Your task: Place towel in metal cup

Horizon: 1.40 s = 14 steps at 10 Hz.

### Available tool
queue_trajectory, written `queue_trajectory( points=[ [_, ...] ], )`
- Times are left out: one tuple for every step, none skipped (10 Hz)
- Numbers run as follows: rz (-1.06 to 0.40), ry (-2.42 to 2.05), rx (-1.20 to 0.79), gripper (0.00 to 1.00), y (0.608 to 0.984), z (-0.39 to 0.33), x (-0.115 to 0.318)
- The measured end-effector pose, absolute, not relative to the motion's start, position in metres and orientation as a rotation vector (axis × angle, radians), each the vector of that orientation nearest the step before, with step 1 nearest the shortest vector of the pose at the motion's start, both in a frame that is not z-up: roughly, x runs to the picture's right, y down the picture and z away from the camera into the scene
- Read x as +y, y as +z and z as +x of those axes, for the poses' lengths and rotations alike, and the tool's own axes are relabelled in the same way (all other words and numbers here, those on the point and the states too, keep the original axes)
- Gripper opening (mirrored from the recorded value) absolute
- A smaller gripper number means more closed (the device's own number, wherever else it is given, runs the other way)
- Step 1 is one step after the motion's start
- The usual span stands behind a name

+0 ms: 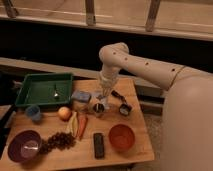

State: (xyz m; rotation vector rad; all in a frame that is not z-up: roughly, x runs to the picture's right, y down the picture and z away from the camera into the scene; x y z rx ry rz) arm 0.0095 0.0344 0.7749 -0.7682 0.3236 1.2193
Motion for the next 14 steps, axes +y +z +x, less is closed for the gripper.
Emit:
queue_trajectory(
  points=[
    [-0.791, 1.195, 0.342, 0.00, 0.773, 0.006, 0.045],
    [-0.815, 1.169, 0.360, 0.00, 0.770, 0.002, 0.057],
    [-0.830, 1.155, 0.370, 0.00, 0.768, -0.001, 0.064],
    [-0.852, 1.142, 0.385, 0.00, 0.768, -0.004, 0.072],
    [-0.878, 1.126, 0.399, 0.05, 0.771, -0.005, 0.078],
    [-0.896, 1.112, 0.409, 0.14, 0.773, -0.009, 0.083],
    [-0.910, 1.100, 0.414, 0.22, 0.775, -0.014, 0.086],
    [-0.922, 1.086, 0.413, 0.35, 0.778, -0.021, 0.087],
    [-0.926, 1.082, 0.413, 0.43, 0.781, -0.025, 0.087],
    [-0.927, 1.084, 0.409, 0.54, 0.786, -0.029, 0.083],
    [-0.927, 1.079, 0.406, 0.59, 0.791, -0.035, 0.080],
    [-0.928, 1.077, 0.400, 0.61, 0.797, -0.040, 0.075],
    [-0.925, 1.080, 0.403, 0.61, 0.800, -0.039, 0.073],
    [-0.925, 1.086, 0.402, 0.61, 0.804, -0.038, 0.071]
  ],
)
